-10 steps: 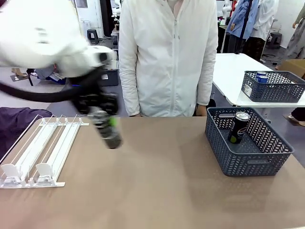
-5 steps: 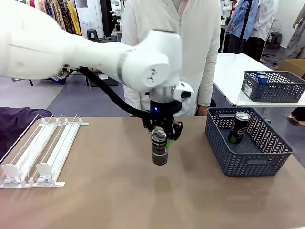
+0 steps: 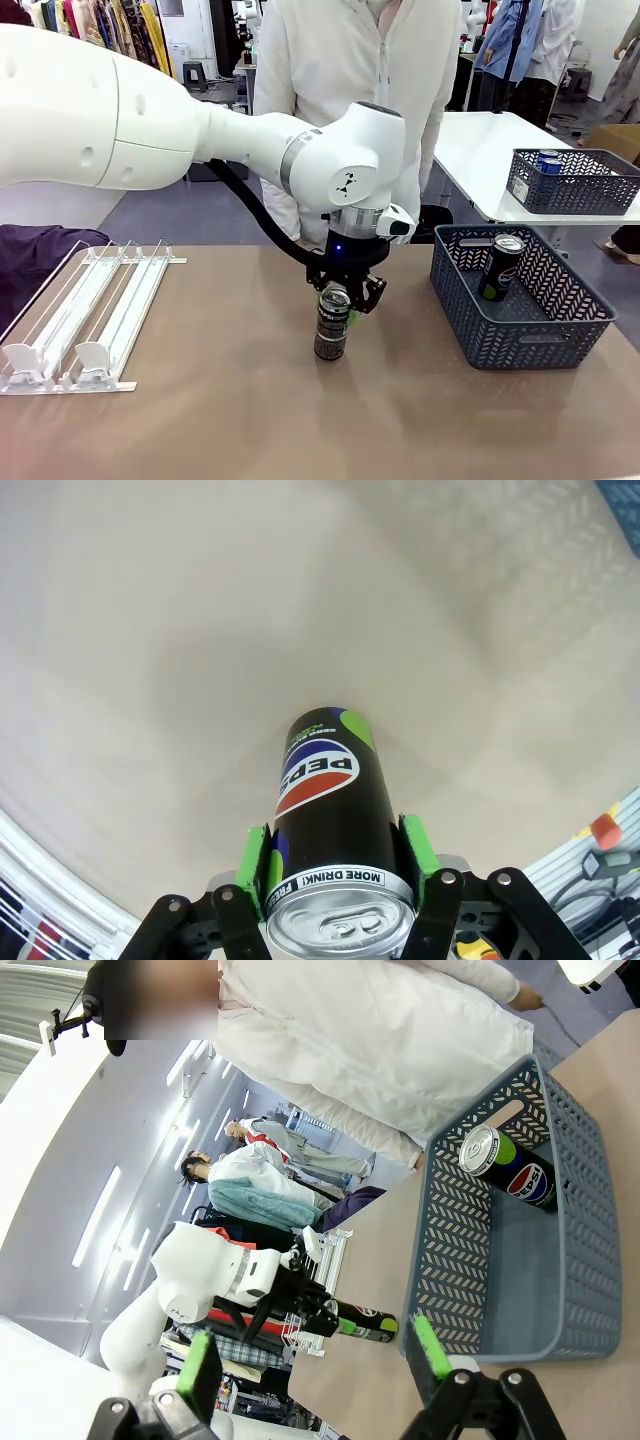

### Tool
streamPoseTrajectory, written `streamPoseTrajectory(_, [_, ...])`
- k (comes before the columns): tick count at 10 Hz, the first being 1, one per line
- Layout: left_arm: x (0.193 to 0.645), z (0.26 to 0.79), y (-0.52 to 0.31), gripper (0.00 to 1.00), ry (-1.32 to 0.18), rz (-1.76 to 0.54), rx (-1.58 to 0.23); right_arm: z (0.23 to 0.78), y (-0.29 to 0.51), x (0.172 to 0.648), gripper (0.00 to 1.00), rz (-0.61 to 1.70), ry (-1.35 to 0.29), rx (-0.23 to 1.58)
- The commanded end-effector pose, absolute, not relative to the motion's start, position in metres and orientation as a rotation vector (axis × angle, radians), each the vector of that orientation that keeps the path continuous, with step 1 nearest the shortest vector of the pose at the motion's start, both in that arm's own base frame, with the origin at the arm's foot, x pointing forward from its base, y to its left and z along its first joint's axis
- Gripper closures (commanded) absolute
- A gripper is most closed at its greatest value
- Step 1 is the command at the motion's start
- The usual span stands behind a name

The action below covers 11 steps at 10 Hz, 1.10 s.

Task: Retrieve and store the cans from the dispenser.
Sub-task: Pick up one can from the Automatic Can Dispenser and place it in the middle of the table.

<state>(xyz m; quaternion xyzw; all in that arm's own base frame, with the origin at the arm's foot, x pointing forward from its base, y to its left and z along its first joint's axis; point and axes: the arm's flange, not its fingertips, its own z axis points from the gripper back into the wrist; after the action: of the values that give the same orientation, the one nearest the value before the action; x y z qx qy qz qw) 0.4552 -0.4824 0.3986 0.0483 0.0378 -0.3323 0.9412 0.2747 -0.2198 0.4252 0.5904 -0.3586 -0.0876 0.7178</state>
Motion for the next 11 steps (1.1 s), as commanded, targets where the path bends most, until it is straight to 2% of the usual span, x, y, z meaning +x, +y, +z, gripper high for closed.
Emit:
streamPoseTrajectory(1, [0.457,0.415,-0.477,1.00,0.067,-0.641,0.094,0.430,-0.220,0.276,0.00,-0.197,-0.803,1.320])
streamPoseTrajectory(3, [0.458,0.413,-0.477,1.00,0.087,-0.645,0.079,0.430,-0.220,0.276,0.00,-0.197,-0.803,1.320])
streamPoseTrajectory(4, [0.458,0.414,-0.477,0.42,0.083,-0.648,0.077,0.430,-0.220,0.276,0.00,-0.197,-0.803,1.320])
streamPoseTrajectory(5, [0.458,0.416,-0.477,0.00,0.075,-0.650,0.078,0.430,-0.220,0.276,0.00,-0.197,-0.803,1.320])
streamPoseTrajectory(9, [0.455,0.430,-0.466,0.00,0.037,-0.632,0.047,0.430,-0.220,0.276,0.00,-0.197,-0.803,1.320])
streamPoseTrajectory(11, [0.440,0.476,-0.430,0.00,-0.051,-0.613,-0.041,0.430,-0.220,0.276,0.00,-0.197,-0.803,1.320])
